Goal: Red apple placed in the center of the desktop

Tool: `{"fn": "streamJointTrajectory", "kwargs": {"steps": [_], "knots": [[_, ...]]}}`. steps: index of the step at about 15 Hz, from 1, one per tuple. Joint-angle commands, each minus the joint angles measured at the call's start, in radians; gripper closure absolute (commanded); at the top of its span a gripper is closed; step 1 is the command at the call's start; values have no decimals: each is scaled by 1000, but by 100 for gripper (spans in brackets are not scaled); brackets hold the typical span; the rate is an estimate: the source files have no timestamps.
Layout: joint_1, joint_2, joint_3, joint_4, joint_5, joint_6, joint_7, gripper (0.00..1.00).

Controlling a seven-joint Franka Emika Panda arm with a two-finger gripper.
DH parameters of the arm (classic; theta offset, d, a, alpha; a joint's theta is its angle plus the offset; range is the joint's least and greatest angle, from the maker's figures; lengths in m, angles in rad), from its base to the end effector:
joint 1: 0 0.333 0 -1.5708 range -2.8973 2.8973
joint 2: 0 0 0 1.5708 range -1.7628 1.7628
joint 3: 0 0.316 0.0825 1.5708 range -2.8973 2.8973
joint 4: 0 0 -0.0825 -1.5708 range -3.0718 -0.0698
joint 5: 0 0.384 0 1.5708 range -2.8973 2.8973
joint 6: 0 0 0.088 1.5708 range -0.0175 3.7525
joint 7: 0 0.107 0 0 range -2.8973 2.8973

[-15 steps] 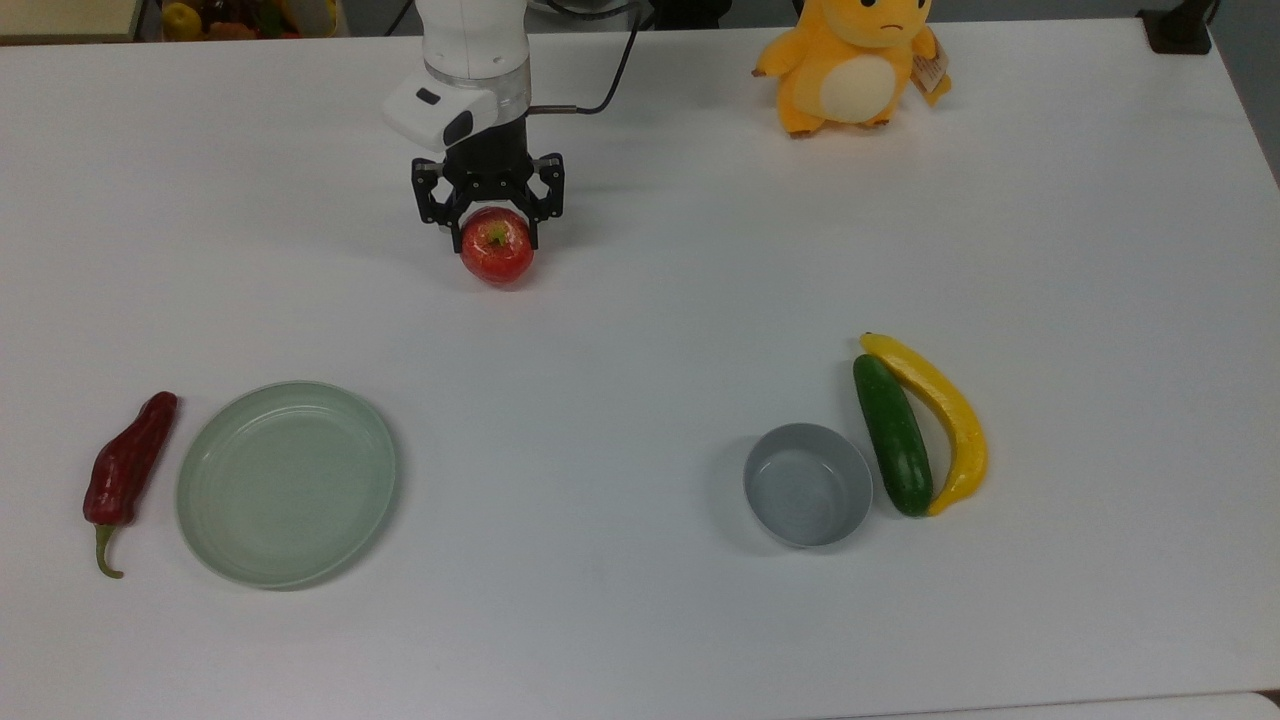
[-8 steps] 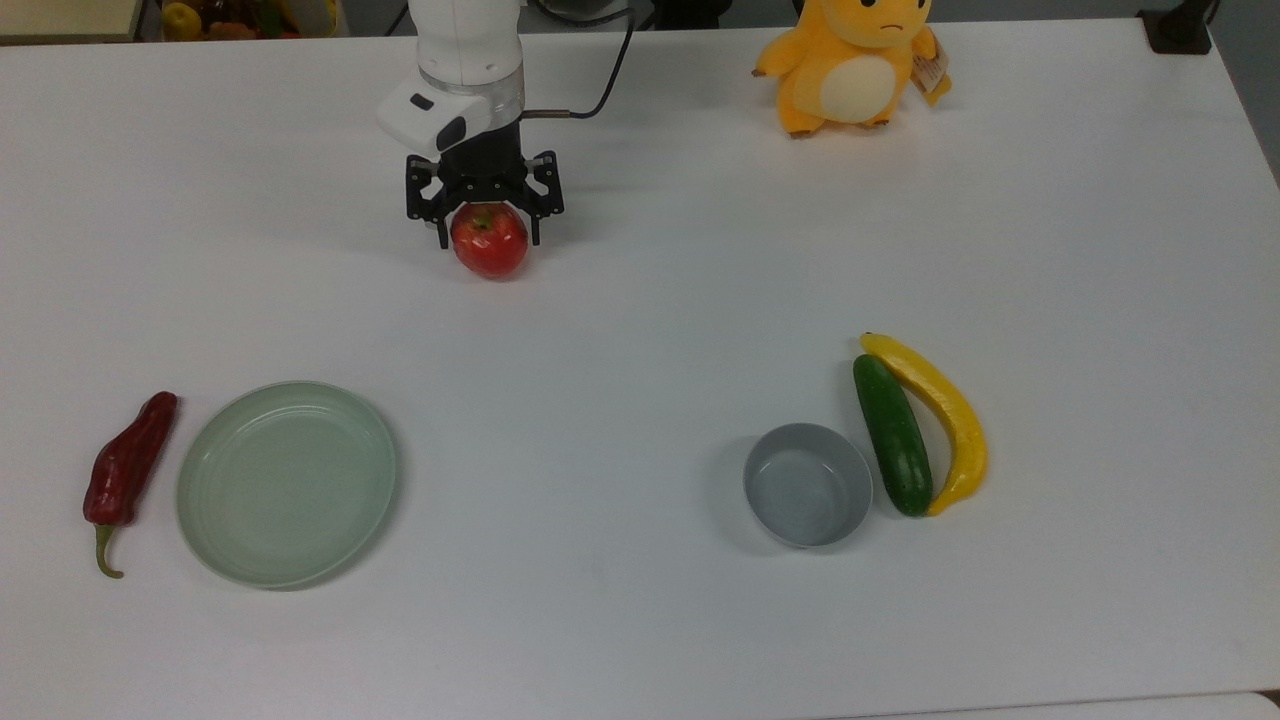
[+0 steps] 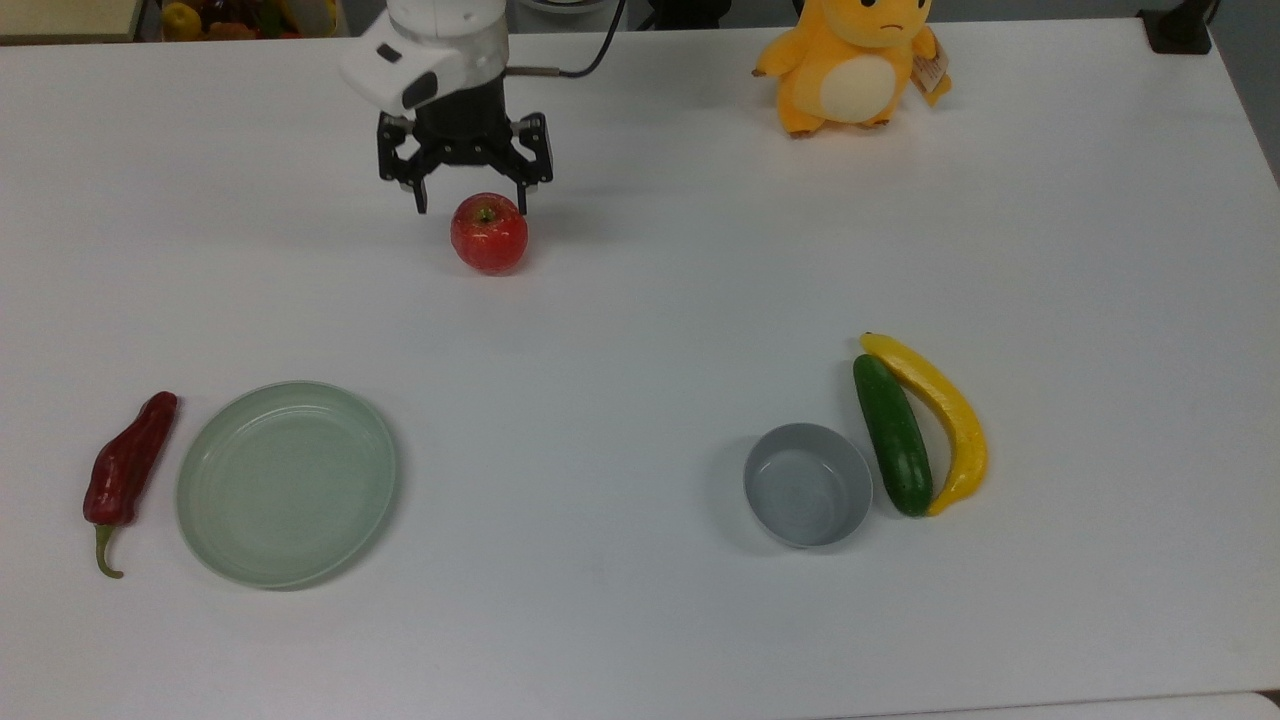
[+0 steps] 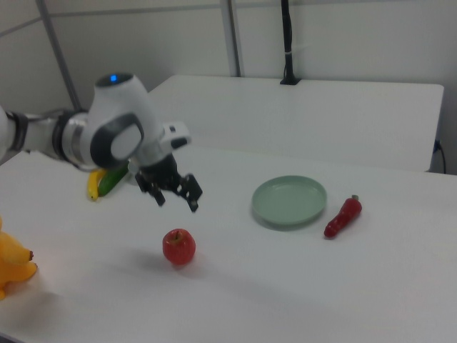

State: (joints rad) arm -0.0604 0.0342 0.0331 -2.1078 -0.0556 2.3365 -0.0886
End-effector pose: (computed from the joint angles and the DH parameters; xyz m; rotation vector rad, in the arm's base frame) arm 0.5677 -0.0165 0.4198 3.0702 0.1472 0.2956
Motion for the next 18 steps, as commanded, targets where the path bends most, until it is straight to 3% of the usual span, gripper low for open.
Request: {"fn": "streamJointTrajectory", "kwargs": {"steps": [1,5,9,18], "knots": [[10,-2,13,197,19,-236,65,0],[19,-2,24,392,52,-490,104,0],[21,-3,27,517,91,-682,132,0],[22,-20,33,528,117,-655,119,0]]}}
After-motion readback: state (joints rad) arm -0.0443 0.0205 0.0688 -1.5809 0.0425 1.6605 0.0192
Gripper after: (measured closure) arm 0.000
